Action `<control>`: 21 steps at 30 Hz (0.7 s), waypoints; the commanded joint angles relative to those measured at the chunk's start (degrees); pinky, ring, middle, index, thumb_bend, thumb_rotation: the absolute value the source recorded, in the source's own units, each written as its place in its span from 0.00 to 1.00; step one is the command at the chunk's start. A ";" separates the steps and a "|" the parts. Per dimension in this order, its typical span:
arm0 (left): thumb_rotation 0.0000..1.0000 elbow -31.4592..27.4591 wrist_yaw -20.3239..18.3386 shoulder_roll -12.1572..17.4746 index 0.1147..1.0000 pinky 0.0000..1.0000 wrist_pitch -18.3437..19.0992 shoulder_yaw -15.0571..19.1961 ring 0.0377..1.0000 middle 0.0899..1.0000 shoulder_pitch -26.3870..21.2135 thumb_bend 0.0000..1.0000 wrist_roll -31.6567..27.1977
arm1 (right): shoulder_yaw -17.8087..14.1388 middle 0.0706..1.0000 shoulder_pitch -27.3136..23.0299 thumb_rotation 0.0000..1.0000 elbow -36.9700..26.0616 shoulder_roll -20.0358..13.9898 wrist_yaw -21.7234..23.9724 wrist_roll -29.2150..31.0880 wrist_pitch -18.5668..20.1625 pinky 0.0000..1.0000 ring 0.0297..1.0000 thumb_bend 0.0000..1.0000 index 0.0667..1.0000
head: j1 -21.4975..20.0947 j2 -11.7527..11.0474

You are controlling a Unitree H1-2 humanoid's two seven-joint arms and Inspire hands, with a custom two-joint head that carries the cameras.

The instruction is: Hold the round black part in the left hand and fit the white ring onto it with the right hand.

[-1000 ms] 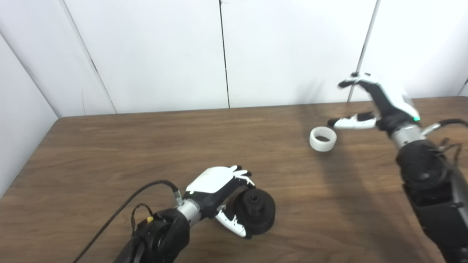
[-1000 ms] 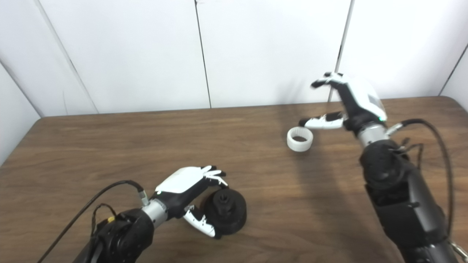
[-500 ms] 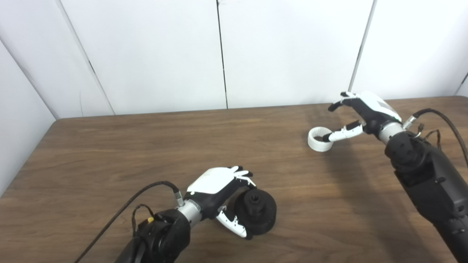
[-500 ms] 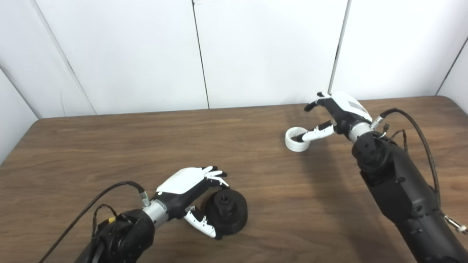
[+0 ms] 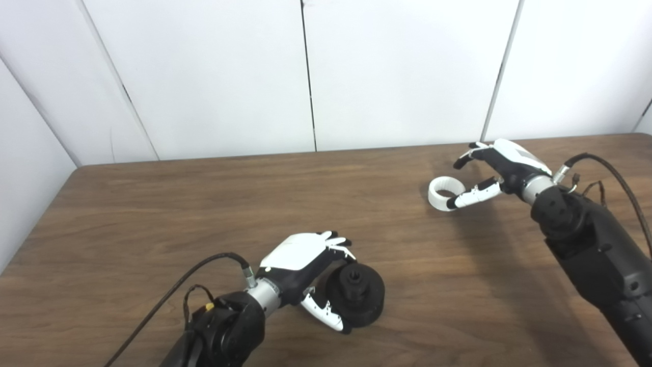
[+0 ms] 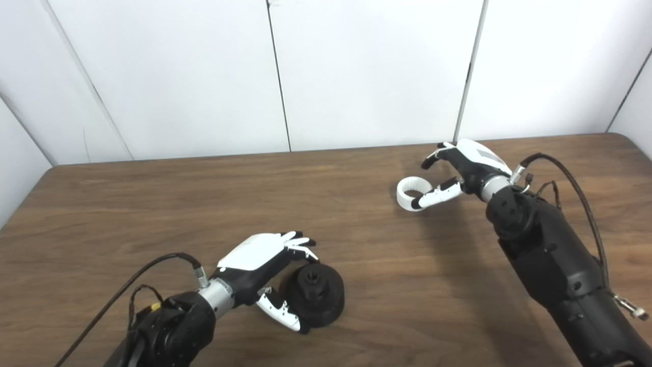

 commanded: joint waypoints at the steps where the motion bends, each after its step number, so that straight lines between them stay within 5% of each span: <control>1: 0.25 -1.21 0.44 0.26 0.67 1.00 -0.39 0.69 1.00 0.94 -1.90 0.98 1.10 | -0.30 0.97 -3.91 0.36 -0.59 -1.37 0.02 -0.77 -1.59 1.00 1.00 0.89 0.73 | -0.01 0.06; 21: 0.25 -1.58 -0.60 0.51 0.67 1.00 -1.03 0.76 1.00 0.94 -2.31 0.98 1.58 | 0.65 0.96 -5.59 0.39 3.54 0.20 -0.43 -0.30 -2.81 1.00 1.00 0.87 0.75 | 0.48 0.05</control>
